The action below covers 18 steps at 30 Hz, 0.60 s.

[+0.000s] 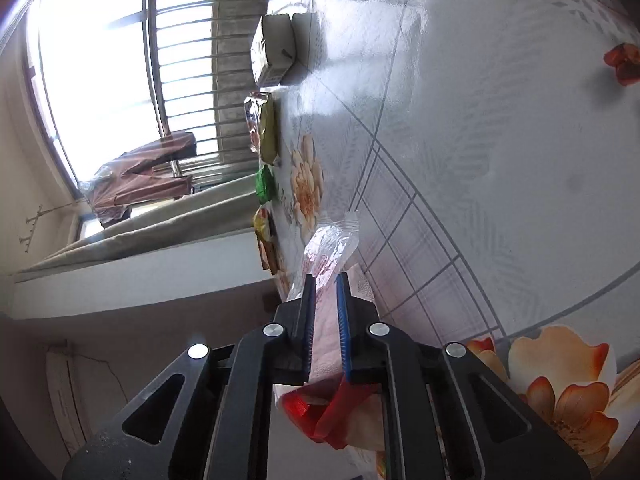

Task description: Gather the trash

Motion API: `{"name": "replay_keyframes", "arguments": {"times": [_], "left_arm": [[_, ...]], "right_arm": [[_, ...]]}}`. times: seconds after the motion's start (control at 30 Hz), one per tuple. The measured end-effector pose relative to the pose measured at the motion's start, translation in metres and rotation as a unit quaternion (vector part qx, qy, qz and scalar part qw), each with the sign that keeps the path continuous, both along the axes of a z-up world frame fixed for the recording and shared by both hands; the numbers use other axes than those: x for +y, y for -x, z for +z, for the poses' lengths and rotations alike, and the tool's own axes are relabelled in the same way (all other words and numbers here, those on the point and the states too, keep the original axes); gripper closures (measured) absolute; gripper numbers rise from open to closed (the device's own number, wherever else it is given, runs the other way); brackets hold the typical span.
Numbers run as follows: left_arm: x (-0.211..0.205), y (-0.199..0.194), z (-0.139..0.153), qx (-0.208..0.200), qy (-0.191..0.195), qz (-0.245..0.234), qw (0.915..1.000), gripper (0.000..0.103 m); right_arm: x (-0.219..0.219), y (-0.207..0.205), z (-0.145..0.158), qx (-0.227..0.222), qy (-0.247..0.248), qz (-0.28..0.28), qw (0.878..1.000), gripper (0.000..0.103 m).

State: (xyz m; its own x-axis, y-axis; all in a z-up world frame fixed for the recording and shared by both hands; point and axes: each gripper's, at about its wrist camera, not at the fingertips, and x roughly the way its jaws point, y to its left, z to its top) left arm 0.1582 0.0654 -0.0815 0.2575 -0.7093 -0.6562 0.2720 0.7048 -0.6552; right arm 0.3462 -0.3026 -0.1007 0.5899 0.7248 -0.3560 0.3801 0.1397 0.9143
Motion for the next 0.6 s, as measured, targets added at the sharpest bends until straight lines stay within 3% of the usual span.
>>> {"name": "replay_keyframes", "arguments": {"times": [0.23,0.43,0.6], "left_arm": [[-0.006,0.002,0.003,0.0,0.0,0.003,1.0,0.096],[-0.005,0.001,0.01,-0.01,0.008,-0.006,0.9999,0.097],[-0.005,0.001,0.024,-0.023,0.036,-0.01,0.999,0.1]], "right_arm": [[-0.009,0.008,-0.002,-0.023,-0.046,-0.009,0.999,0.103],[-0.016,0.025,0.018,-0.062,-0.082,-0.014,0.995,0.103],[-0.026,0.048,0.036,-0.095,-0.088,-0.019,0.991,0.103]]}}
